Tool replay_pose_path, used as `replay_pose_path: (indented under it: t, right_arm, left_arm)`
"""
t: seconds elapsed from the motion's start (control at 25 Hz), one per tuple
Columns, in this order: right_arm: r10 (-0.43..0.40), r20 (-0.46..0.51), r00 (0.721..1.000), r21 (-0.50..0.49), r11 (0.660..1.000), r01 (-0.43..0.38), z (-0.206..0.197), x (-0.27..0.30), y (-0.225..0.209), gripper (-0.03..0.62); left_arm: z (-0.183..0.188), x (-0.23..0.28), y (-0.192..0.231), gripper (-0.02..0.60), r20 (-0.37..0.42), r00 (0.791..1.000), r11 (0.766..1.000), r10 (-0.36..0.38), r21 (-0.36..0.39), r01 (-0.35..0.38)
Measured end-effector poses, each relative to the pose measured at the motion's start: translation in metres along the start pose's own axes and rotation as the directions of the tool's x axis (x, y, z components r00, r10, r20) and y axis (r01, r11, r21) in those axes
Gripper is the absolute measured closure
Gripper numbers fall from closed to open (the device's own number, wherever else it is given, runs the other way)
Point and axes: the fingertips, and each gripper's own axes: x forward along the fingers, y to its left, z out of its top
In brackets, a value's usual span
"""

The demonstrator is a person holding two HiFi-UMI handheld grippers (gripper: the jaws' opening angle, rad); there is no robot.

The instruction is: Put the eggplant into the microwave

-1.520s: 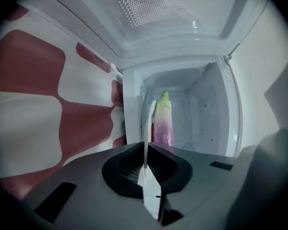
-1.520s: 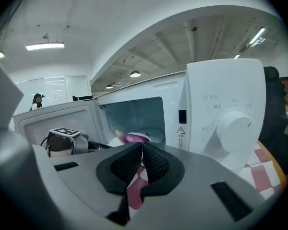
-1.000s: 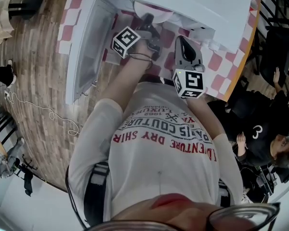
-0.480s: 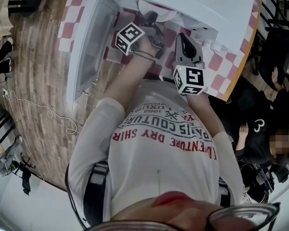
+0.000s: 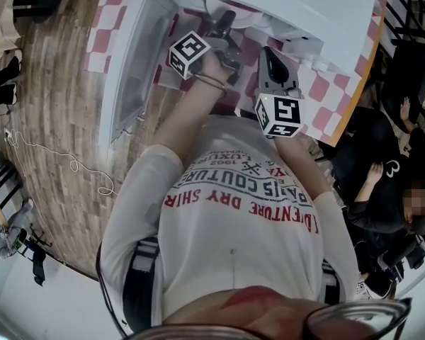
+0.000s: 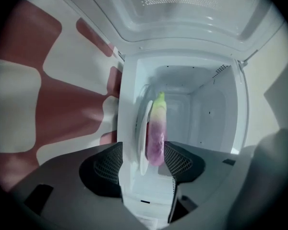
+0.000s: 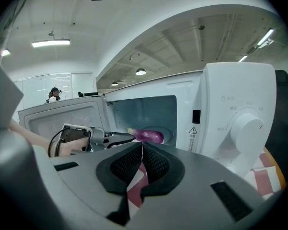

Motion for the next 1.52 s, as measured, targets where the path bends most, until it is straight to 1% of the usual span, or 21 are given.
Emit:
replay_pose_path:
  t: [0.12, 0.24, 0.28, 0.36, 0.56, 0.64, 0.68, 0.72, 0.8, 0.88, 0.92, 0.96, 1.04, 1.12, 1.16, 1.2, 1.24, 1.32, 1.4, 1.44, 1.52]
  right_arm:
    - [0.002, 0.001, 1.0, 0.0, 1.0, -0.002, 0.0, -0.002, 0.002, 0.569]
    - [0.007, 0.008, 1.0, 0.006, 1.0, -0.007, 0.0, -0.005, 0.005, 0.569]
    - [0.01, 0.01, 1.0, 0.006, 1.0, -0.01, 0.0, -0.006, 0.006, 0.569]
    - [0.014, 0.015, 1.0, 0.002, 1.0, -0.014, 0.0, -0.009, 0.006, 0.568]
    - [0.018, 0.035, 0.999, 0.001, 1.0, -0.018, 0.006, -0.02, 0.01, 0.569]
    - [0.022, 0.05, 0.999, -0.002, 1.0, -0.021, 0.01, -0.026, 0.011, 0.569]
    - [0.023, 0.061, 0.998, -0.006, 1.0, -0.023, 0.012, -0.028, 0.012, 0.569]
    - [0.023, 0.073, 0.997, -0.011, 1.0, -0.022, 0.015, -0.031, 0.012, 0.569]
    - [0.021, 0.098, 0.995, -0.023, 1.0, -0.018, 0.022, -0.037, 0.013, 0.569]
    - [0.016, 0.119, 0.993, -0.03, 0.999, -0.013, 0.028, -0.047, 0.012, 0.569]
    - [0.014, 0.13, 0.991, -0.032, 0.999, -0.01, 0.031, -0.052, 0.011, 0.569]
    - [0.011, 0.143, 0.99, -0.033, 0.999, -0.007, 0.036, -0.056, 0.011, 0.569]
    - [0.01, 0.172, 0.985, -0.033, 0.999, -0.004, 0.045, -0.064, 0.012, 0.569]
    - [0.01, 0.202, 0.979, -0.037, 0.999, -0.003, 0.055, -0.073, 0.012, 0.569]
    - [0.011, 0.217, 0.976, -0.041, 0.999, -0.002, 0.06, -0.077, 0.013, 0.569]
    - [0.011, 0.231, 0.973, -0.047, 0.999, 0.0, 0.064, -0.081, 0.013, 0.569]
    - [0.011, 0.244, 0.97, -0.051, 0.999, 0.001, 0.069, -0.085, 0.013, 0.569]
    - [0.01, 0.264, 0.964, -0.057, 0.998, 0.006, 0.076, -0.091, 0.014, 0.569]
    - [0.006, 0.27, 0.963, -0.058, 0.998, 0.01, 0.079, -0.094, 0.013, 0.569]
    - [0.005, 0.269, 0.963, -0.058, 0.998, 0.011, 0.079, -0.096, 0.012, 0.569]
    - [0.007, 0.264, 0.965, -0.065, 0.998, 0.01, 0.078, -0.097, 0.013, 0.569]
  left_arm:
    - [-0.005, -0.012, 0.004, 0.316, -0.013, 1.0, 1.0, 0.006, 0.006, -0.006]
    - [-0.008, -0.028, 0.003, 0.331, -0.025, 1.0, 0.999, 0.012, 0.052, -0.01]
    - [-0.01, -0.034, 0.002, 0.377, -0.024, 0.999, 0.997, 0.02, 0.081, -0.018]
    - [-0.011, -0.047, 0.0, 0.541, -0.017, 0.999, 0.988, 0.043, 0.152, -0.04]
    - [-0.02, -0.073, -0.015, 0.557, -0.033, 0.999, 0.976, 0.031, 0.215, -0.023]
    - [-0.028, -0.083, -0.026, 0.558, -0.059, 0.998, 0.951, 0.031, 0.31, -0.011]
    - [-0.032, -0.087, -0.034, 0.557, -0.071, 0.997, 0.926, 0.029, 0.378, 0.0]
    - [-0.036, -0.092, -0.043, 0.558, -0.082, 0.996, 0.893, 0.025, 0.45, 0.015]
    - [-0.043, -0.102, -0.062, 0.558, -0.102, 0.995, 0.81, 0.005, 0.584, 0.056]
    - [-0.054, -0.114, -0.08, 0.558, -0.116, 0.993, 0.708, -0.018, 0.7, 0.095]
    - [-0.059, -0.12, -0.09, 0.558, -0.122, 0.992, 0.646, -0.031, 0.755, 0.113]
    - [-0.064, -0.125, -0.101, 0.558, -0.127, 0.991, 0.575, -0.046, 0.808, 0.13]
    - [-0.074, -0.133, -0.121, 0.558, -0.136, 0.988, 0.413, -0.075, 0.897, 0.155]
    - [-0.084, -0.14, -0.137, 0.558, -0.145, 0.985, 0.246, -0.094, 0.955, 0.164]
    - [-0.09, -0.143, -0.144, 0.558, -0.149, 0.984, 0.17, -0.1, 0.972, 0.165]
    - [-0.095, -0.146, -0.149, 0.558, -0.153, 0.982, 0.105, -0.107, 0.981, 0.164]
    - [-0.1, -0.148, -0.153, 0.558, -0.157, 0.981, 0.051, -0.113, 0.985, 0.163]
    - [-0.108, -0.153, -0.16, 0.558, -0.159, 0.978, -0.033, -0.133, 0.987, 0.156]
    - [-0.114, -0.157, -0.166, 0.558, -0.151, 0.977, -0.092, -0.153, 0.986, 0.138]
    - [-0.116, -0.158, -0.167, 0.558, -0.147, 0.976, -0.11, -0.16, 0.985, 0.131]
    - [-0.119, -0.161, -0.168, 0.557, -0.145, 0.975, -0.124, -0.166, 0.984, 0.126]
